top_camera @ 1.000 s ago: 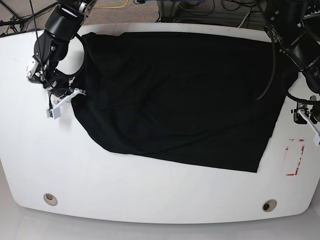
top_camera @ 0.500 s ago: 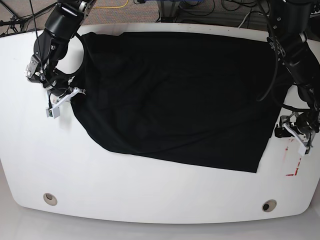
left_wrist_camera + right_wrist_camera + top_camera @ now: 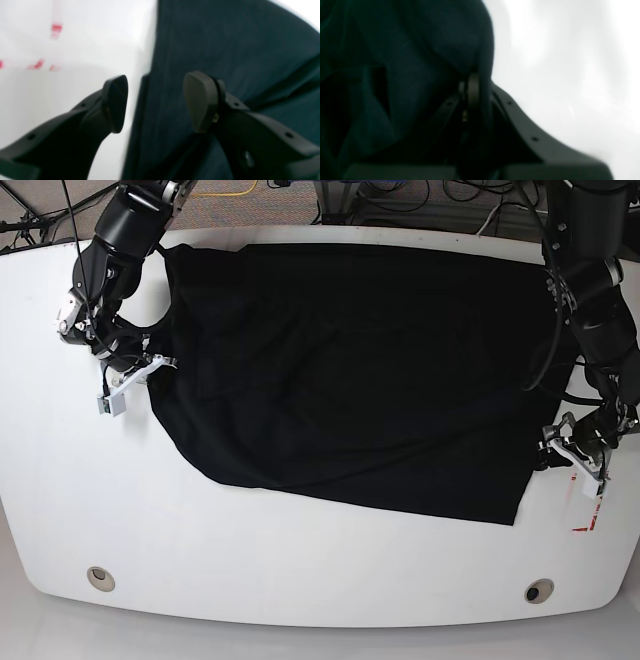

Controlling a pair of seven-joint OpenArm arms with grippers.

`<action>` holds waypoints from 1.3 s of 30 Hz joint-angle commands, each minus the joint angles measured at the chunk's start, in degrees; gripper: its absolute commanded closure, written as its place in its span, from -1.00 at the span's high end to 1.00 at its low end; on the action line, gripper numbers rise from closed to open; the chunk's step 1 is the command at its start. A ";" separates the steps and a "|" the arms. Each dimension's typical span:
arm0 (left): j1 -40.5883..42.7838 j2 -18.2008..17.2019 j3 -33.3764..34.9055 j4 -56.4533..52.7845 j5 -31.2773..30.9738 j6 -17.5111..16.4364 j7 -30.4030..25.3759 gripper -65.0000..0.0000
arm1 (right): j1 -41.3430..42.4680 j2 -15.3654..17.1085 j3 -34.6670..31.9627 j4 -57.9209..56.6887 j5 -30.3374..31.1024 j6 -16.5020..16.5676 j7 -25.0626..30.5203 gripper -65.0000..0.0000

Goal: Fold the T-shirt properly
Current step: 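Release the left gripper and regrasp the shirt's side edge lower down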

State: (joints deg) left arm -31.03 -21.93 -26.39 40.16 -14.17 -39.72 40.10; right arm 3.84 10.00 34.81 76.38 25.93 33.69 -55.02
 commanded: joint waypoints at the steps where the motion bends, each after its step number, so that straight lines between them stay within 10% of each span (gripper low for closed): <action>1: -1.55 -1.23 -0.11 -1.88 -0.64 0.47 -3.39 0.12 | 0.34 0.77 0.14 0.41 -0.48 0.20 0.39 -1.00; 31: -1.11 1.41 5.25 -9.52 -0.99 1.00 -2.69 0.12 | -0.10 0.59 0.14 0.68 -0.31 0.20 0.39 -1.00; 39: 0.04 2.81 6.22 -9.26 -0.55 -0.28 -1.28 -0.61 | -0.10 0.59 0.14 0.85 -0.22 0.20 0.39 -1.00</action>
State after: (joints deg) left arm -30.81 -19.33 -20.43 30.96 -17.39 -40.03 35.05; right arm 3.36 10.00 34.87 76.44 26.09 33.69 -54.06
